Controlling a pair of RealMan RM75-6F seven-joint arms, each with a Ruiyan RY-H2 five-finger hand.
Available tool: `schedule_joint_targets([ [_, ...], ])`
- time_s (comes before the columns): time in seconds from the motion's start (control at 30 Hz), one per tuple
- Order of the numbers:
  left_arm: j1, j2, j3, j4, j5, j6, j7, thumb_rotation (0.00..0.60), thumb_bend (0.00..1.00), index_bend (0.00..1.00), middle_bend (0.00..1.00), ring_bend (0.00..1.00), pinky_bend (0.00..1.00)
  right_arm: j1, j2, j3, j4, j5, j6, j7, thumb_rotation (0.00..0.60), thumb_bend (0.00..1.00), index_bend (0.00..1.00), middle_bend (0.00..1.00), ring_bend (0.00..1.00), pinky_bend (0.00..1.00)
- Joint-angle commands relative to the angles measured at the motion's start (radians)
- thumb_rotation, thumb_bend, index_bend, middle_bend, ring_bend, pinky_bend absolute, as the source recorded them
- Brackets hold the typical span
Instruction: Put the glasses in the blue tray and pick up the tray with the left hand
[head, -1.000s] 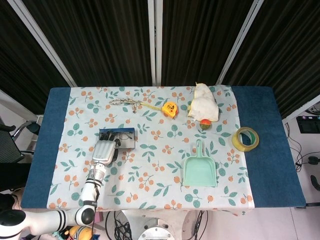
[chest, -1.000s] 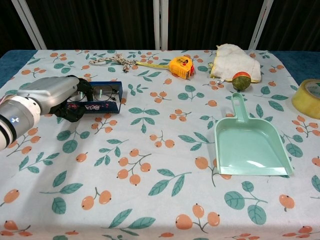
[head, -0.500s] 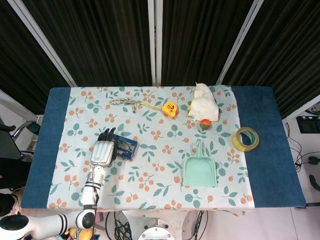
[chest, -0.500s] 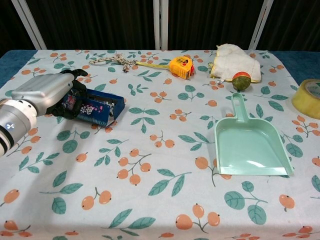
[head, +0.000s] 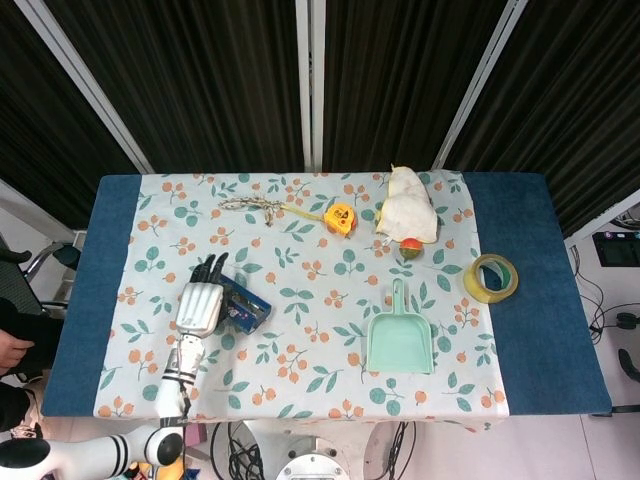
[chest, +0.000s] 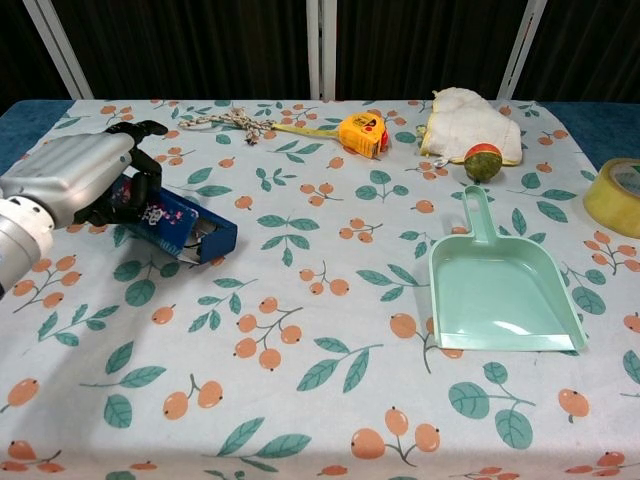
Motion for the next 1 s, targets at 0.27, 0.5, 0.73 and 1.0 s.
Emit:
schedule_joint_targets([
  [0.27, 0.008, 0.091, -0.004, -0.084, 0.013, -0.028, 0.057, 0.6, 0.54, 0.84, 0.05, 0.03, 0.15, 0.004, -0.009, -0.005, 0.008, -0.007, -0.005, -0.006, 0.6, 0.22, 0.0, 0.0, 0.0, 0.0],
  [0.5, -0.032, 0.13, -0.033, -0.129, -0.062, -0.085, 0.231, 0.6, 0.54, 0.84, 0.05, 0.03, 0.15, 0.006, -0.012, -0.004, 0.021, 0.006, -0.02, 0.006, 0.6, 0.22, 0.0, 0.0, 0.0, 0.0],
  [0.73, -0.101, 0.107, -0.08, -0.096, -0.123, -0.154, 0.308, 0.6, 0.54, 0.85, 0.05, 0.03, 0.15, 0.01, -0.014, -0.004, 0.034, 0.01, -0.035, 0.013, 0.6, 0.22, 0.0, 0.0, 0.0, 0.0],
  [1.0, -0.19, 0.057, -0.103, -0.022, -0.215, -0.24, 0.422, 0.6, 0.54, 0.85, 0.07, 0.03, 0.15, 0.014, -0.021, -0.004, 0.056, 0.017, -0.052, 0.03, 0.6, 0.22, 0.0, 0.0, 0.0, 0.0],
])
